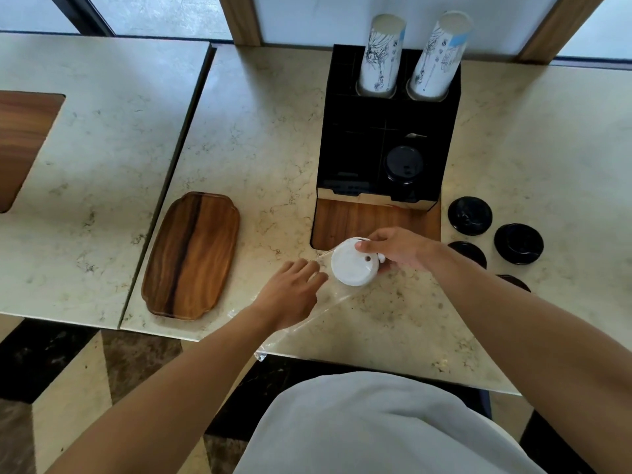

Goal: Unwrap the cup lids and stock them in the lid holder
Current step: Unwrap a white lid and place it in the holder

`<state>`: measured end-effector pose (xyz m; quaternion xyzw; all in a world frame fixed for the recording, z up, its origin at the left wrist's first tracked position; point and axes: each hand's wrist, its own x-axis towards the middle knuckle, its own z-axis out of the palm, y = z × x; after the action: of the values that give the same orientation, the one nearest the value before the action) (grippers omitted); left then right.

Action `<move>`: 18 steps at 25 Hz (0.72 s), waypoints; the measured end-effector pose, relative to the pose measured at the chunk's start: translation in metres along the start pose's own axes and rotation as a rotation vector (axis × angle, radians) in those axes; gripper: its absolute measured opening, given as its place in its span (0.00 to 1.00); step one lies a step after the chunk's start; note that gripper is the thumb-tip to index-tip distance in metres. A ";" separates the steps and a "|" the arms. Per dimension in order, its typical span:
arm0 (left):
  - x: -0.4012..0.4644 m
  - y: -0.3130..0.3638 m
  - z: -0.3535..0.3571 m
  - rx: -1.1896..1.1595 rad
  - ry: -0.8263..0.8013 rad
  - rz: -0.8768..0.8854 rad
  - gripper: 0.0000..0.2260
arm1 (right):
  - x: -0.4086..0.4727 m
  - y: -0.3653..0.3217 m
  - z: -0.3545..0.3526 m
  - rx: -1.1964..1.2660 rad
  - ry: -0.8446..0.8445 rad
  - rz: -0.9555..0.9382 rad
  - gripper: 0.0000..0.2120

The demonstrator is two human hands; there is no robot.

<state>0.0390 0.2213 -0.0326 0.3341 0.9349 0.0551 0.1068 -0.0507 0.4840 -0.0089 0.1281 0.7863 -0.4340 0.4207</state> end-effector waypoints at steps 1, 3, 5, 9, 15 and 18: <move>0.004 0.002 0.002 -0.004 -0.042 -0.008 0.18 | 0.000 0.001 -0.002 -0.009 0.014 -0.012 0.21; 0.005 0.003 0.005 -0.021 -0.110 -0.047 0.20 | 0.002 0.002 -0.004 -0.006 0.047 -0.016 0.21; 0.006 0.003 0.008 -0.008 -0.162 -0.060 0.22 | 0.003 0.003 -0.006 0.034 0.084 0.005 0.20; 0.007 -0.001 0.010 0.014 -0.192 -0.096 0.23 | 0.002 0.009 -0.010 0.058 0.119 0.018 0.19; 0.000 -0.006 0.012 0.030 -0.134 -0.121 0.25 | -0.001 0.016 -0.015 0.107 0.156 0.001 0.12; -0.003 -0.009 0.011 0.061 -0.140 -0.179 0.25 | 0.001 0.013 -0.018 0.188 0.179 0.001 0.12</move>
<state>0.0390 0.2128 -0.0447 0.2553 0.9524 -0.0066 0.1662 -0.0540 0.5058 -0.0120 0.2056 0.7764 -0.4925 0.3352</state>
